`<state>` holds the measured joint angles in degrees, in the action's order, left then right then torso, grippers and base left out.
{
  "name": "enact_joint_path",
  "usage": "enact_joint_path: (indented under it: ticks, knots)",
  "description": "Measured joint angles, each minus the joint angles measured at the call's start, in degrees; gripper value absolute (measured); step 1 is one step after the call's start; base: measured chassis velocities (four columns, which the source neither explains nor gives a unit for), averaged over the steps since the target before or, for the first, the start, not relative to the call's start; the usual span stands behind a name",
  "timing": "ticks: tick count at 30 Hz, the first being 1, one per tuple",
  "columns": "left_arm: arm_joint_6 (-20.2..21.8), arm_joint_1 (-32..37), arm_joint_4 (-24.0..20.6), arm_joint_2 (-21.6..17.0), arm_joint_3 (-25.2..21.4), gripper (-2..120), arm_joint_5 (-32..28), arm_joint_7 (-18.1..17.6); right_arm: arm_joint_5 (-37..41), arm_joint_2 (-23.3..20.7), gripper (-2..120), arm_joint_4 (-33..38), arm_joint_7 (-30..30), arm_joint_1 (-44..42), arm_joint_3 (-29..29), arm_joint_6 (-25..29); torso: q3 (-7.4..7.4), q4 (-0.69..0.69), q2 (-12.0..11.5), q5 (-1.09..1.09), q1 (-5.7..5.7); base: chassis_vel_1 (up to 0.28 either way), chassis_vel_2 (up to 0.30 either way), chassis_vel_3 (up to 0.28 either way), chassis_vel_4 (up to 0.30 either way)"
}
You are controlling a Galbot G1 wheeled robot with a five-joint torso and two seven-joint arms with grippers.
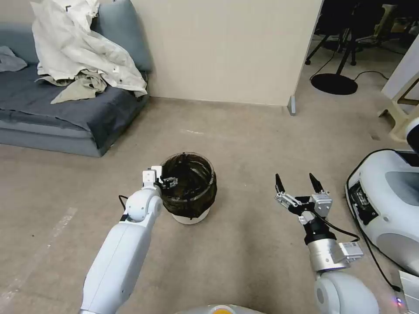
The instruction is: Pick up the trash can from the floor.
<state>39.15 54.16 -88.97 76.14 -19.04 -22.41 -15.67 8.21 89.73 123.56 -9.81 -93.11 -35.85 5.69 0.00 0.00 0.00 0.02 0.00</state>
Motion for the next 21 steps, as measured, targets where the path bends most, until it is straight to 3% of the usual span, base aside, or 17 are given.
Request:
enact_joint_path:
  ticks: [13, 15, 21]
  knots:
    - [2.8, -0.12, -0.05, -0.44, 0.02, 60, -0.4, 0.16, -0.04, 0.16, 100, -0.28, 0.01, 0.26, 0.09, -0.01, 0.0, 0.0, 0.0, 0.0, 0.0, 0.0, 0.0, 0.0, 0.0]
    - [2.85, 0.61, -0.52, -0.64, -0.86, 39, -0.58, 0.58, -0.09, 0.15, 100, -0.28, -0.01, 0.27, 0.21, -0.02, 0.0, 0.0, 0.0, -0.02, 0.0, 0.0, 0.0, 0.0, 0.0]
    - [2.03, 1.05, -0.84, -0.92, -1.64, 25, -1.23, 0.65, -0.19, 0.12, 100, -0.28, -0.05, 0.27, 0.35, -0.04, 0.0, -0.01, 0.0, -0.03, 0.0, 0.0, 0.0, 0.0, 0.0]
